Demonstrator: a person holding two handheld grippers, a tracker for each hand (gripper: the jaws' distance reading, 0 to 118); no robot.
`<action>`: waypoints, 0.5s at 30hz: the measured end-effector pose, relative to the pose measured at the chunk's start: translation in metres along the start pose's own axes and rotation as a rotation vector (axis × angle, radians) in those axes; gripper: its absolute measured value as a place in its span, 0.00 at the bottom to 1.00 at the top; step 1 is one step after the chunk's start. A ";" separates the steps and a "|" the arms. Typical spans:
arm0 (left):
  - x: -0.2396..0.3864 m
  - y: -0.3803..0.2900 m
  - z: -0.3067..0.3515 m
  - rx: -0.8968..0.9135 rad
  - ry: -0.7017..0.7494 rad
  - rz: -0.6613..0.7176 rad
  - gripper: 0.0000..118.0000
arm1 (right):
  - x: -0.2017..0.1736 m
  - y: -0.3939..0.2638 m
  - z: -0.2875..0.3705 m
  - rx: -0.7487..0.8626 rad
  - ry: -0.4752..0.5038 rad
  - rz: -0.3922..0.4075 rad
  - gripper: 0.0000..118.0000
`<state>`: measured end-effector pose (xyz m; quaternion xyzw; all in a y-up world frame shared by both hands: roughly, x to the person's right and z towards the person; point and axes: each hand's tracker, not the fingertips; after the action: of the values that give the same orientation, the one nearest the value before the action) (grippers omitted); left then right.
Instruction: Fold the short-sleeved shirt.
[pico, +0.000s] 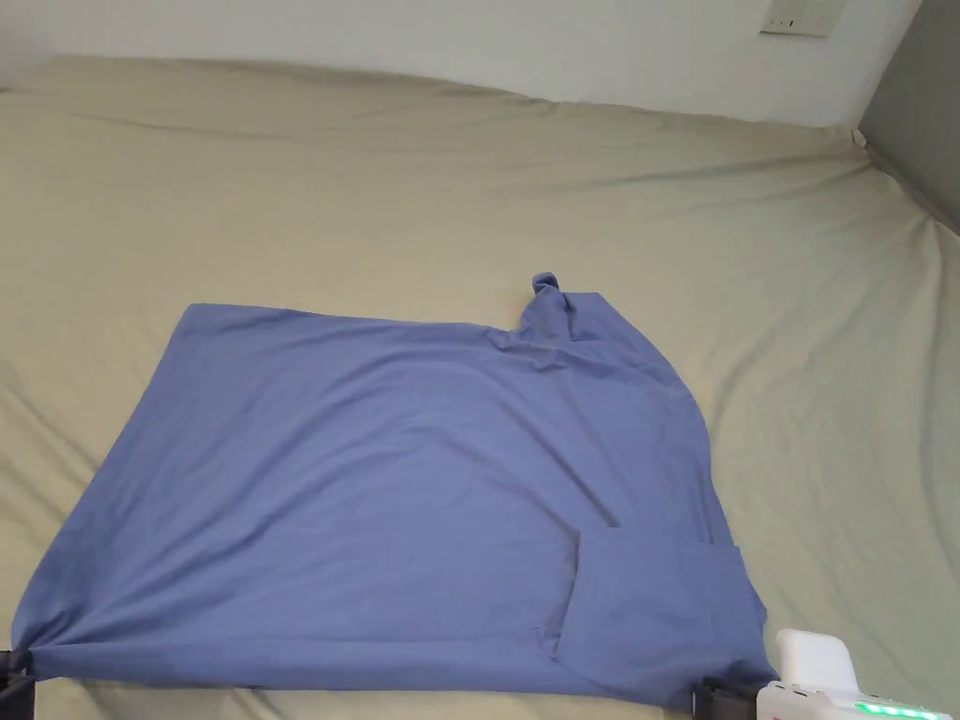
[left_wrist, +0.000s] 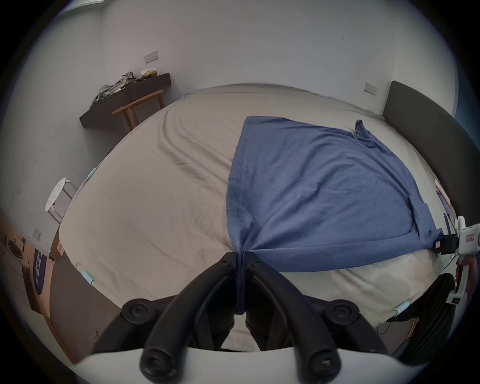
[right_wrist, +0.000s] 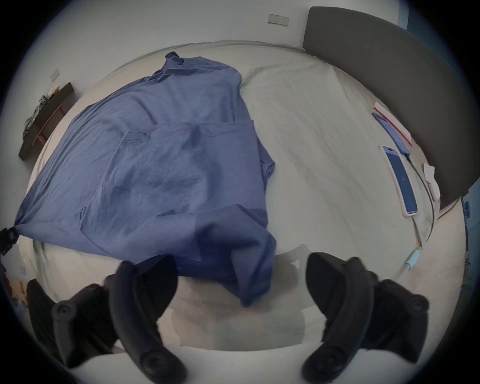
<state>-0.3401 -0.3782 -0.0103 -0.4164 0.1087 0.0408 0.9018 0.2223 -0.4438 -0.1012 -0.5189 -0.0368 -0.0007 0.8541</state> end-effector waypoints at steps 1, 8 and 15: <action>0.001 0.000 -0.001 -0.005 0.003 -0.002 0.03 | 0.000 0.001 0.000 0.003 0.016 -0.004 0.58; -0.001 -0.002 -0.007 -0.020 0.010 0.005 0.03 | -0.015 -0.003 0.006 0.075 0.054 0.129 0.10; -0.009 0.019 0.008 0.115 -0.058 0.163 0.03 | -0.007 0.018 0.063 0.254 0.142 0.028 0.09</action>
<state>-0.3504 -0.3599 -0.0174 -0.3525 0.1181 0.1200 0.9206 0.2124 -0.3799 -0.0883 -0.4057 0.0313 -0.0207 0.9132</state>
